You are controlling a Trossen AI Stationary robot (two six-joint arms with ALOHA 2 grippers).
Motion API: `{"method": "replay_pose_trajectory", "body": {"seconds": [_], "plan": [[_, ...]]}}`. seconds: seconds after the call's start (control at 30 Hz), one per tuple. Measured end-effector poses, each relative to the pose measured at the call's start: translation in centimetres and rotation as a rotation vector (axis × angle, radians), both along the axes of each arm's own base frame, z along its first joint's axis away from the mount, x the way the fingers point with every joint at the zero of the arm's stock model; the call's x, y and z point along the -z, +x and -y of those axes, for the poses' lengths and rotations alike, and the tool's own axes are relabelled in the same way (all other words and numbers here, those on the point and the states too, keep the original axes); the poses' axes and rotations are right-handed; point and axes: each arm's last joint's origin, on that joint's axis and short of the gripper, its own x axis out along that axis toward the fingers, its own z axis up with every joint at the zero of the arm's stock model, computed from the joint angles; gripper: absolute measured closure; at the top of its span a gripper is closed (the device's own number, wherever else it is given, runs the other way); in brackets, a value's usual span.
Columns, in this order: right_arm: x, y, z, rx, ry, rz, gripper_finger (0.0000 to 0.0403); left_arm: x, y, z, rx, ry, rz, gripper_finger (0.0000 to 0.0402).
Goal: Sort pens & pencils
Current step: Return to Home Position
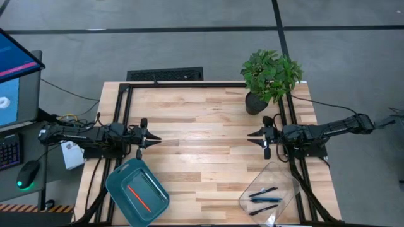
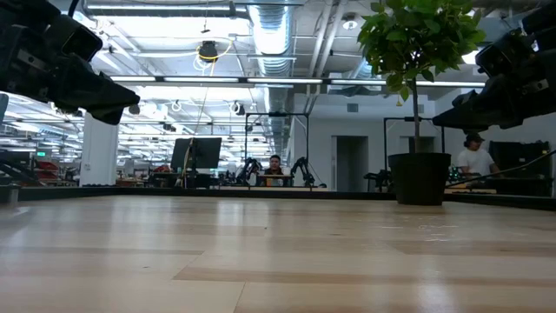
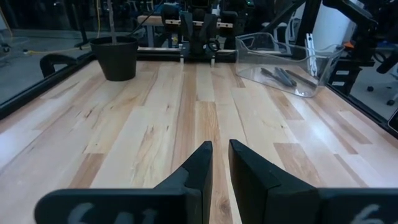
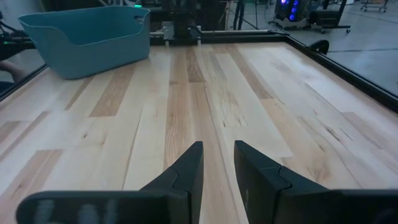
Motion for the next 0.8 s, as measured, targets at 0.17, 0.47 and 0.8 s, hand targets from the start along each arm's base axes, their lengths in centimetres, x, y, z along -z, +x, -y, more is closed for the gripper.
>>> {"method": "replay_pose_trajectory", "body": {"seconds": [0.17, 0.47, 0.8], "plan": [[0.00, 0.00, 0.00, 0.000, 0.000, 0.000, 0.0290, 0.00, 0.00, 0.00, -0.002, -0.009, 0.000, 0.0358], [0.00, 0.00, 0.00, 0.000, 0.000, 0.000, 0.0290, 0.00, 0.00, 0.00, -0.001, -0.009, 0.000, 0.0358], [0.00, 0.00, 0.00, 0.000, 0.000, 0.000, 0.0290, 0.00, 0.00, 0.00, -0.001, -0.006, -0.001, 0.0358]]}}
